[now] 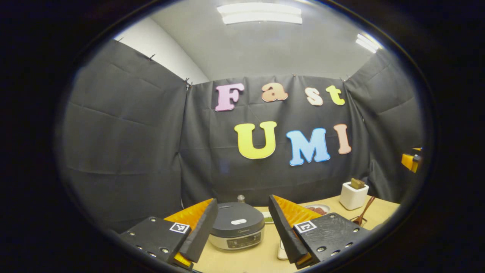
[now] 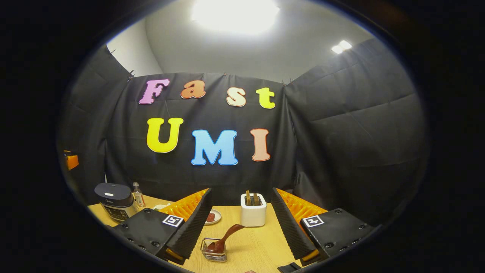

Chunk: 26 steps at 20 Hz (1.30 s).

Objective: Close the left gripper, press the button to open the rice cooker; take a wooden spoon from the chopstick holder with the right hand, scoop a spoonful of rice and pour it into the rice cooker, then put the wooden spoon back into the chopstick holder.

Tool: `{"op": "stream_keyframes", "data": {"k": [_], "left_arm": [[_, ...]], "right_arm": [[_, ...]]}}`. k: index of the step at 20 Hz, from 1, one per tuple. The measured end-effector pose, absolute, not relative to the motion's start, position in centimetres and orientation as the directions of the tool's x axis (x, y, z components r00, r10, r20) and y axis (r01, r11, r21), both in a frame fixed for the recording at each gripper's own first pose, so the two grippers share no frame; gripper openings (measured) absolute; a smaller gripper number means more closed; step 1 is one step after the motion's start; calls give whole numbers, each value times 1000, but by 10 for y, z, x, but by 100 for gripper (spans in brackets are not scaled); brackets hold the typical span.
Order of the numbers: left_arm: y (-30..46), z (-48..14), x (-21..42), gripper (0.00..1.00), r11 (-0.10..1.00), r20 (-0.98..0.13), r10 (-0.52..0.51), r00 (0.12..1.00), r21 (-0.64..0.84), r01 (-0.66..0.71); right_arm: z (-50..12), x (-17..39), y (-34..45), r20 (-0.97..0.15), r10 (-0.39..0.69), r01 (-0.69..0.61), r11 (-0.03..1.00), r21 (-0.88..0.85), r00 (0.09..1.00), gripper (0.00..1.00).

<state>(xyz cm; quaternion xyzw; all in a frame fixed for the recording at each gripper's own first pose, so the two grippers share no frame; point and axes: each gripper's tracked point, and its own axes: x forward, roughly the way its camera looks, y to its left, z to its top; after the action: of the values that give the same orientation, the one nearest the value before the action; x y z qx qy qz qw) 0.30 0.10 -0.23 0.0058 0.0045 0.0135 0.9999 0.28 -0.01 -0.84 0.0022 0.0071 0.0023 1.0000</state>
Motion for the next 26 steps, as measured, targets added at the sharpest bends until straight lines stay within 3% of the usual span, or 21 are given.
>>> {"op": "stream_keyframes", "data": {"k": [21, 23, 25, 26], "left_arm": [[-36, 5, 8, 83, 999, -10, 45, 999, 10, -45], [-34, 2, 12, 60, 998, -13, 63, 998, 18, -63], [-28, 4, 17, 60, 995, 0, 98, 995, 20, -98], [-30, 3, 19, 48, 995, -7, 95, 995, 12, -95]], "right_arm": [[-21, 23, -23, -23, 55, -55, 998, -12, 998, 98], [-28, 28, -21, -26, 85, -85, 996, -4, 996, 98], [-32, 33, -22, -28, 102, -102, 995, 13, 994, 98], [-35, 35, -23, -31, 107, -106, 994, 21, 994, 97]]}}
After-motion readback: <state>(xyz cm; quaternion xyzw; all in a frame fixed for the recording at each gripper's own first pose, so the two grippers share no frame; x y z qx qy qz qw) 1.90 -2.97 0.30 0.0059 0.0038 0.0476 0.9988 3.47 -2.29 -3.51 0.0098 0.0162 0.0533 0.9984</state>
